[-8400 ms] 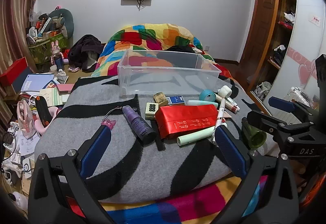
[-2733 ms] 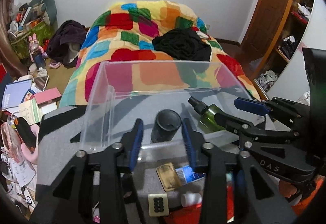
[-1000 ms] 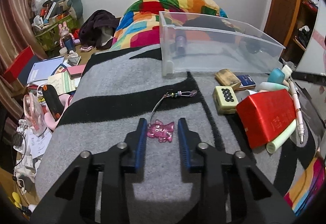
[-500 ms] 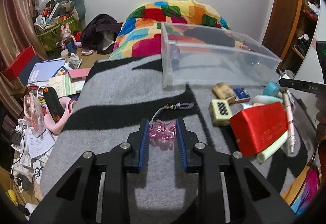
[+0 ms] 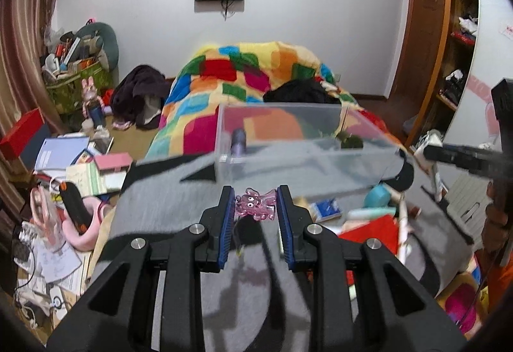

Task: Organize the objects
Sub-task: 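Lower the keychain and tape roll into the clear box and release both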

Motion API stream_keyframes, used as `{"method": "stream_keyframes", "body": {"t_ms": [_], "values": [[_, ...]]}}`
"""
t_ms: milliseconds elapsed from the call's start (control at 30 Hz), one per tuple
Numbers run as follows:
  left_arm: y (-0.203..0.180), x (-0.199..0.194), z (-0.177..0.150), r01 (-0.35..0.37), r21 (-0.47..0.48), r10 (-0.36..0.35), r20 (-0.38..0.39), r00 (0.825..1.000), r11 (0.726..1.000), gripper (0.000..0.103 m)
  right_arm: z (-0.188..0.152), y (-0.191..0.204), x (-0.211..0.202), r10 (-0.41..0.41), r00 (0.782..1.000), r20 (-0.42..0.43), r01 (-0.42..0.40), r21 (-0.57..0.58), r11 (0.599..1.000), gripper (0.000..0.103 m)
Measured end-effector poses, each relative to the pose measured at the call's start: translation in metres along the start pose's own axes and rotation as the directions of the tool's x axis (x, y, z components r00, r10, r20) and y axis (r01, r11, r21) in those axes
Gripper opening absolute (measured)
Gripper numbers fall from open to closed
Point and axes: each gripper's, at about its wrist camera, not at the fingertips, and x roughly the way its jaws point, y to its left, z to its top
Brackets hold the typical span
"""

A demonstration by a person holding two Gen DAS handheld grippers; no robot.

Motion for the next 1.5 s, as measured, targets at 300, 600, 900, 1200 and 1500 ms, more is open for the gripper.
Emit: {"method": "stream_keyframes", "body": {"t_ms": [300, 600, 900, 1200, 1500], "values": [[-0.016, 0.013, 0.038, 0.037, 0.017, -0.037, 0.044, 0.998, 0.999, 0.026, 0.008, 0.019, 0.018, 0.026, 1.0, 0.012, -0.026, -0.023, 0.999, 0.035], [-0.021, 0.043, 0.073, 0.05, -0.001, -0.05, 0.046, 0.998, 0.999, 0.026, 0.04, 0.008, 0.059, 0.012, 0.999, -0.042, -0.01, 0.059, 0.998, 0.035], [-0.015, 0.108, 0.063, 0.056, -0.053, -0.062, -0.118, 0.991, 0.997, 0.026, 0.051, 0.008, 0.093, -0.003, 0.991, -0.134, 0.011, 0.053, 0.999, 0.036], [-0.018, 0.132, 0.056, 0.091, -0.057, -0.101, -0.211, 0.972, 0.994, 0.026, 0.052, 0.011, 0.111, -0.007, 0.981, -0.194, 0.014, 0.037, 0.999, 0.036], [-0.016, 0.122, 0.057, 0.114, -0.074, -0.127, -0.196, 0.972, 0.991, 0.027, 0.047, 0.009, 0.105, 0.024, 0.981, -0.193, -0.014, 0.053, 0.998, 0.052]]}}
